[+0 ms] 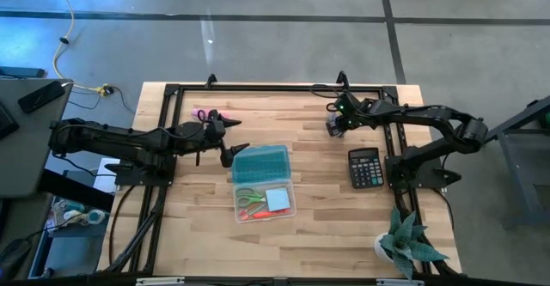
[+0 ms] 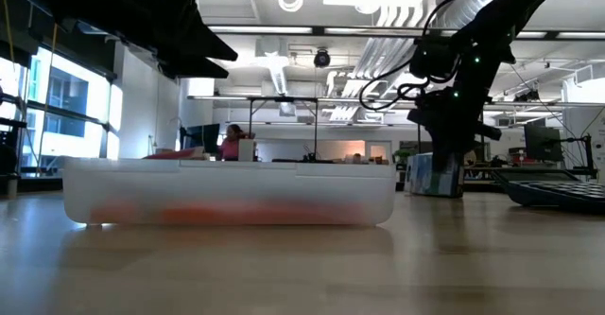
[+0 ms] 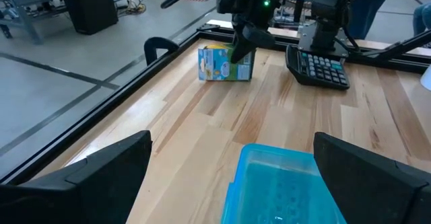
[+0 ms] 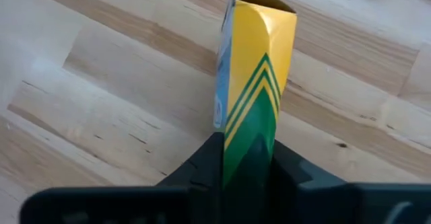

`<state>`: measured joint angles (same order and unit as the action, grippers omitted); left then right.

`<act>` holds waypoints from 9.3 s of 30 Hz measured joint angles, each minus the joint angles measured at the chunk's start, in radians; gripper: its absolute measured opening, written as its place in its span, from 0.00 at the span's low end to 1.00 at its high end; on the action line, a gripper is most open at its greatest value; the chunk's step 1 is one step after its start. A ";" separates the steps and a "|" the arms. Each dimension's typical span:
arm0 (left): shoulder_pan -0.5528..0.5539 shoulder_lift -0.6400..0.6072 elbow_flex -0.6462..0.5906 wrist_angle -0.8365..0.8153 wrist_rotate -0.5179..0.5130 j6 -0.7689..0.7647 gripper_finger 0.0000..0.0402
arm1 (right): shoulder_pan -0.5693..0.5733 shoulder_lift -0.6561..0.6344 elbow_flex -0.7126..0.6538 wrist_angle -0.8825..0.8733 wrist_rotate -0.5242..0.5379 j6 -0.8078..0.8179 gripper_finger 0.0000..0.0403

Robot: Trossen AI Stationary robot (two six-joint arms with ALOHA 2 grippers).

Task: Pack school essentials
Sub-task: Put the crayon box into the supply box, then close the supply box

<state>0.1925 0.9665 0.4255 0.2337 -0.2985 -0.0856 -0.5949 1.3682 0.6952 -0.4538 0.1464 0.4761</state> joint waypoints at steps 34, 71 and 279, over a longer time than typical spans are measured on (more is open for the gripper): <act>0.000 0.000 0.000 -0.043 0.000 -0.391 1.00 | 0.783 0.020 0.325 0.042 0.412 -0.159 0.12; 0.025 -0.064 0.072 -0.338 0.005 -0.356 1.00 | 1.139 0.819 0.966 -0.059 0.847 -0.571 0.12; -0.700 0.517 0.071 -0.236 -0.026 -0.969 1.00 | 0.349 0.525 0.500 0.144 -0.255 -0.473 0.36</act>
<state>-0.5079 1.4834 0.4961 -0.0022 -0.3247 -1.0544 -0.2459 1.8931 1.1954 -0.3102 -0.1081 0.0027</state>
